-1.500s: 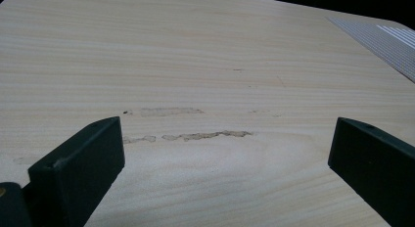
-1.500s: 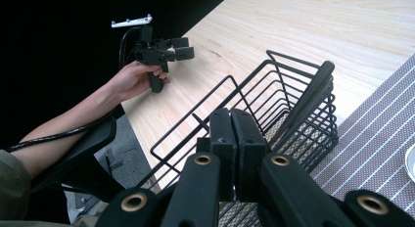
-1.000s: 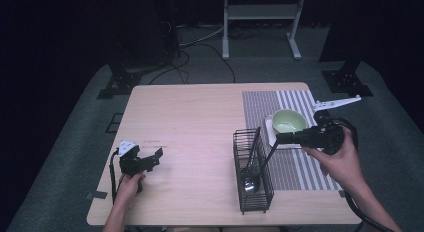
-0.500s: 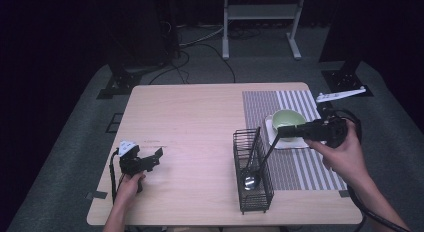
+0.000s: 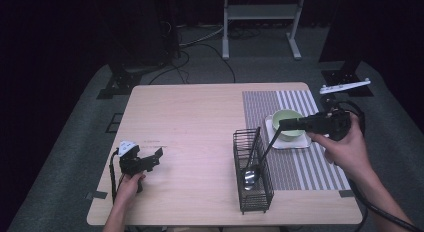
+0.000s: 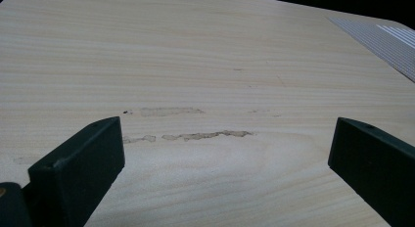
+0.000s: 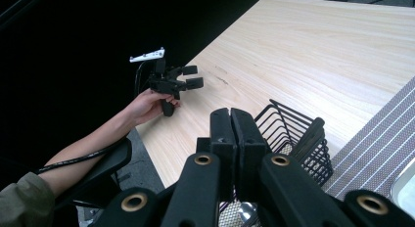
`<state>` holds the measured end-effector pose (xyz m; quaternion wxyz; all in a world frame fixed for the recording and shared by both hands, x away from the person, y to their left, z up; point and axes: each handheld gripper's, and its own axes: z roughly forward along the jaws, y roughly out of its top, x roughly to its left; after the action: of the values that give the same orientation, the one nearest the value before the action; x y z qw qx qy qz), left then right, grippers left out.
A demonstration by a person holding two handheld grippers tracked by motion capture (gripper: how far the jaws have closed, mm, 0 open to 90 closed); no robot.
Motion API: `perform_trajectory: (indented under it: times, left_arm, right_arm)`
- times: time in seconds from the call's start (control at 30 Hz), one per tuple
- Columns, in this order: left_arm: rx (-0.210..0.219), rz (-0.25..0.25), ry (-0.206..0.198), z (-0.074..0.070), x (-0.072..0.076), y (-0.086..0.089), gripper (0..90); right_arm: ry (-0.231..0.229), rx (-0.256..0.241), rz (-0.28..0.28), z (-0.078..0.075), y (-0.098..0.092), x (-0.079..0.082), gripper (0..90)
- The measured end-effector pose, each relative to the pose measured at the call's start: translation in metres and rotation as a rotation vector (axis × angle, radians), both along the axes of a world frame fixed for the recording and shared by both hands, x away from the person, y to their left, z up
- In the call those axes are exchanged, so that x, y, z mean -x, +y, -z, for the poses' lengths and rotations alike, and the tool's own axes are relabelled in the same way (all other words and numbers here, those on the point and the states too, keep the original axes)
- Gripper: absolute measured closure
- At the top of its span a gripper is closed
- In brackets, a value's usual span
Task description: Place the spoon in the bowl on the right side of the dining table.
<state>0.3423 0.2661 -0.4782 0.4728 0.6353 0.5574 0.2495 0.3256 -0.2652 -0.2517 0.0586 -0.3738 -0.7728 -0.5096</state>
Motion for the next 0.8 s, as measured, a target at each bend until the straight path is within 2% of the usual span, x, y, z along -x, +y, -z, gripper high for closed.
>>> perform_trajectory:
  times: [0.17,0.6,0.8]
  left_arm:
    - [0.001,-0.001,0.0,0.0,0.0,0.0,0.0]
    - [0.002,0.0,0.0,0.0,0.0,0.0,0.0]
    - [0.0,0.0,0.001,0.0,0.0,0.0,0.0]
  right_arm:
    - [0.004,-0.018,0.002,-0.004,-0.002,-0.002,88.6]
    - [0.007,-0.027,0.021,-0.015,-0.005,-0.009,88.6]
    - [0.007,-0.035,0.045,-0.02,-0.012,-0.013,88.6]
